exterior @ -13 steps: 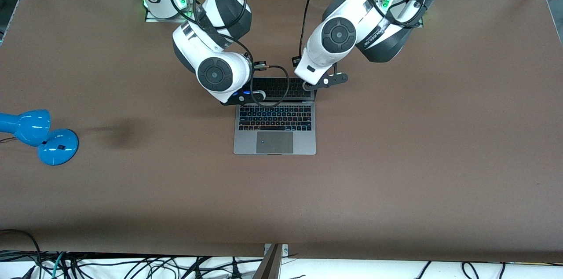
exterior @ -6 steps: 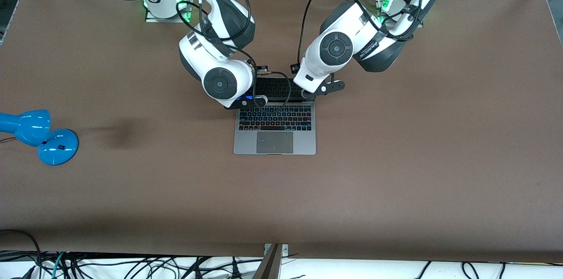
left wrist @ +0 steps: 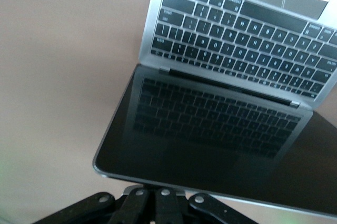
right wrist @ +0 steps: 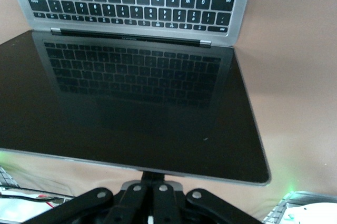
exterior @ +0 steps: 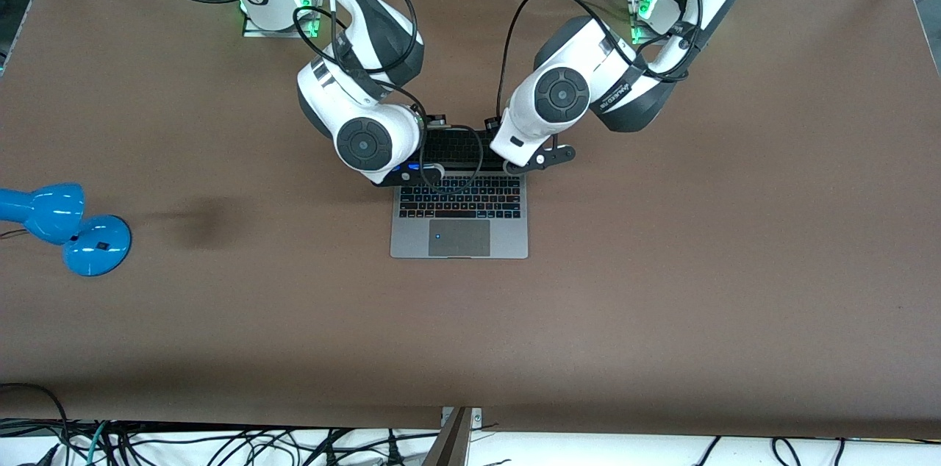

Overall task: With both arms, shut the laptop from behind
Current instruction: 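Lower both grippers behind the laptop screen and push it forward, then push the screen down toward the keyboard with both grippers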

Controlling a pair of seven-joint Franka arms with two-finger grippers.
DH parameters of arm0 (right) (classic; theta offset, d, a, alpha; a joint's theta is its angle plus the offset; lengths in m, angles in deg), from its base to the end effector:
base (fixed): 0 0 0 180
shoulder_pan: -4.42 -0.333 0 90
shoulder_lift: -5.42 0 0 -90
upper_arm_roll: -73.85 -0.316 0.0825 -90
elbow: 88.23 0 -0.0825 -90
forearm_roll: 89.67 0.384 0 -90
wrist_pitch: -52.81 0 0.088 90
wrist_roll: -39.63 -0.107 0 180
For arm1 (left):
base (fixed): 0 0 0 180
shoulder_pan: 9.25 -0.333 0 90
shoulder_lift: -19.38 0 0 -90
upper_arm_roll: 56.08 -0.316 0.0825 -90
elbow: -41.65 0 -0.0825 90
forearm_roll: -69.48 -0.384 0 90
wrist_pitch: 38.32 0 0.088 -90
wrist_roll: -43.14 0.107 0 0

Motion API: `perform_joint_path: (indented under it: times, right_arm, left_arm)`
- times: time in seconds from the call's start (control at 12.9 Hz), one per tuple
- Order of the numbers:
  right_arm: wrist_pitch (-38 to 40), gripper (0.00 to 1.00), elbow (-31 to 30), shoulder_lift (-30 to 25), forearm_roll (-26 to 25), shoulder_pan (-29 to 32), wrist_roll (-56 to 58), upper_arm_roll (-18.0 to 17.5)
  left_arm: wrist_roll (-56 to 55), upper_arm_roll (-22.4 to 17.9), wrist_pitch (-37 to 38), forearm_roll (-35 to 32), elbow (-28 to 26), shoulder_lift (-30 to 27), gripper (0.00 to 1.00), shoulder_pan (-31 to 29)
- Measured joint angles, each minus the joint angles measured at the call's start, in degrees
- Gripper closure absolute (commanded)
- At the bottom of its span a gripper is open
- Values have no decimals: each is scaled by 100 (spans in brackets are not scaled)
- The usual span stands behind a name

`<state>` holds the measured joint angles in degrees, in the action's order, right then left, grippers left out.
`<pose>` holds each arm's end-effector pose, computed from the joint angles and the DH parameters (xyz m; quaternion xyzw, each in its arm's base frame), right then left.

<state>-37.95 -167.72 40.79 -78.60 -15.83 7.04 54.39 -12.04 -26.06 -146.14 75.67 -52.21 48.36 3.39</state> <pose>0.5297 0.4118 0.3467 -0.9620 -0.0302 0.2678 0.0448 0.4990 -0.4177 0.3446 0.9694 0.1431 -0.1953 0.0396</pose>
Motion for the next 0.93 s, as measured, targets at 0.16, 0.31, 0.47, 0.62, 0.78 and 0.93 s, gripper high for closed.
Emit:
perform_joint_path:
  times: [0.16,0.31,0.47,0.62,0.78,0.93]
  right_arm:
    - [-97,100,0,3,0,11,2,72]
    - [-192,100,2,4,0,17,2,126]
    - [-344,100,2,12,0,22,2,195]
    - [-499,100,2,22,0,28,16,260]
    - [-634,100,2,36,0,32,115,301]
    - [-801,100,3,69,0,36,180,355]
  left_arm:
    - [0,-5,1,-46,165,121,100,-3]
    - [0,-40,1,-49,297,218,100,-6]
    - [0,-85,0,-49,369,266,100,-8]
    - [0,-151,1,-55,394,303,100,-10]
    - [4,-222,-16,-109,465,386,100,-16]
    - [0,-231,-16,-253,585,484,100,-16]
